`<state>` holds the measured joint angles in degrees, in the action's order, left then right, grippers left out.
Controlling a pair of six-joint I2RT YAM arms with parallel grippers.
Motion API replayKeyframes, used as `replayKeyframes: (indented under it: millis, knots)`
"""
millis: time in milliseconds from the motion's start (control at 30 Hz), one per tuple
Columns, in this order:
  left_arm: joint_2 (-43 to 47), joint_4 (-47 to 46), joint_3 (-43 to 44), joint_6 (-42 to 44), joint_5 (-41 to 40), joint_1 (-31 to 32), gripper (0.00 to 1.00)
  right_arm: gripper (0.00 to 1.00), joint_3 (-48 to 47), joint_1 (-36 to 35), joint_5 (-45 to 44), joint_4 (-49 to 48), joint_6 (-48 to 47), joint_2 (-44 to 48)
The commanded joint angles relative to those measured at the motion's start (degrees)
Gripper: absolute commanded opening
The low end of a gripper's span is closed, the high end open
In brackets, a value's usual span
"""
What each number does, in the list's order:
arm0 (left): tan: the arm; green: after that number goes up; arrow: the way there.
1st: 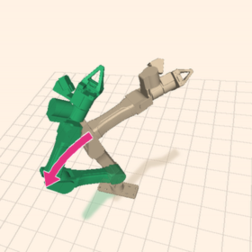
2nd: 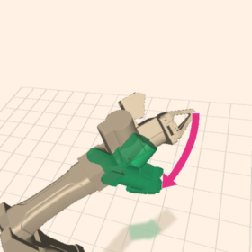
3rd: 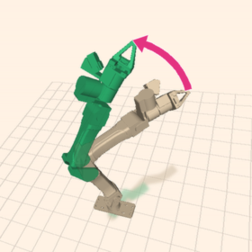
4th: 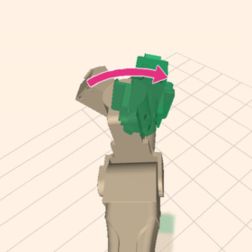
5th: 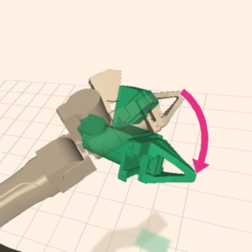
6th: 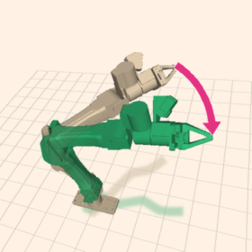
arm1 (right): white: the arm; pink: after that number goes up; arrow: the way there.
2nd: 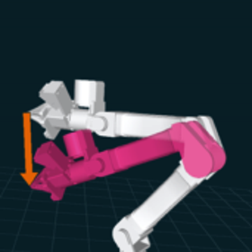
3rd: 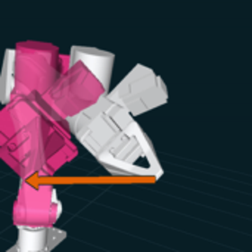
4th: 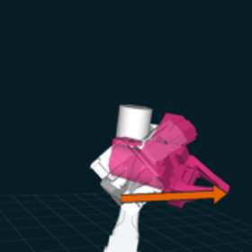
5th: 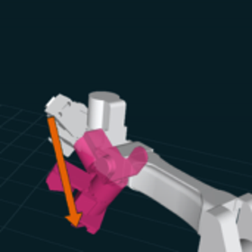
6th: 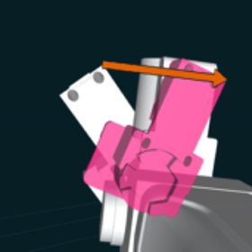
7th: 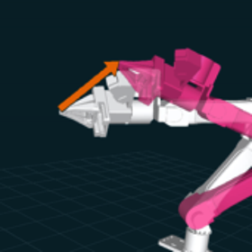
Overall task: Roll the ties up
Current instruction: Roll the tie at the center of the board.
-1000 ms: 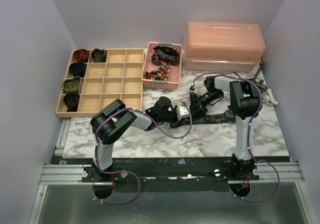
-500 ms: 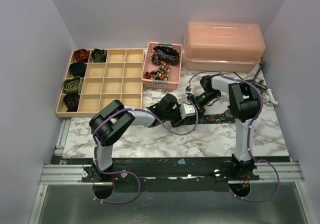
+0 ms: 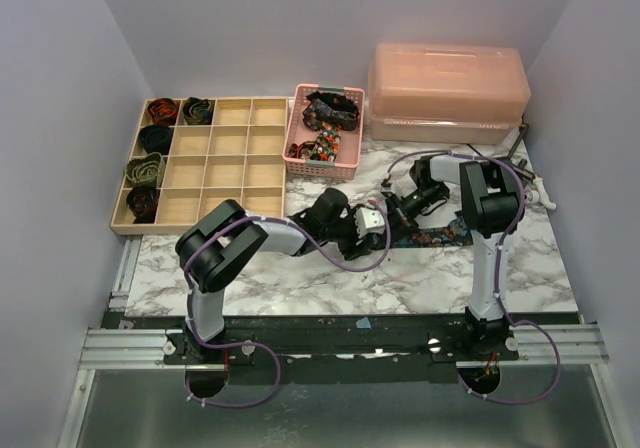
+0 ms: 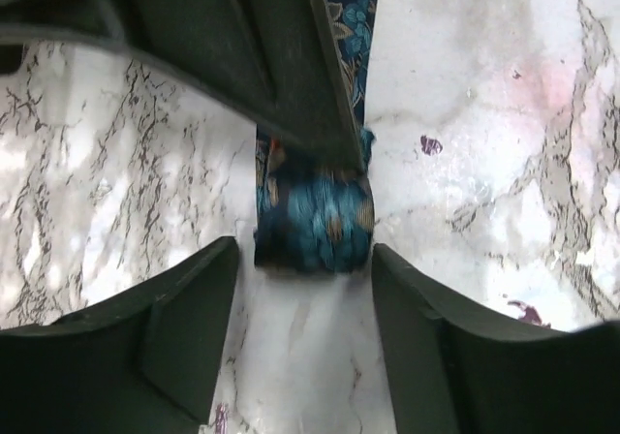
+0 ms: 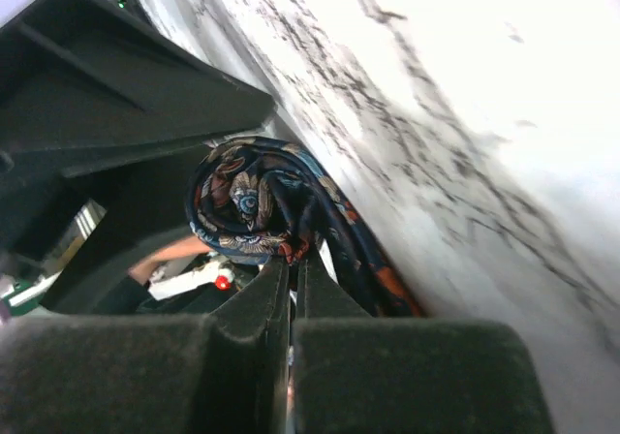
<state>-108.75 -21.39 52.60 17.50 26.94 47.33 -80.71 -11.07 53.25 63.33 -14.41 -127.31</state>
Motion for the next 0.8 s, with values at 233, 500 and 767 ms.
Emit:
replayKeyframes:
  millis: [233,500,767]
  knots:
    - [-0.19,-18.08,-7.80,0.46,10.17,-2.95,0.72,0.01,-2.15,4.56,-10.02,0.69,-4.97,-11.64]
    - [-6.79,-22.91,-2.73,-0.80,10.66,-2.60,0.77,0.01,-3.16,4.81,-10.01,2.06,-5.84,-13.41]
    - [-10.25,-16.48,3.16,-0.04,10.23,-1.21,0.50,0.01,-2.34,4.79,-8.07,2.12,-6.24,-12.37]
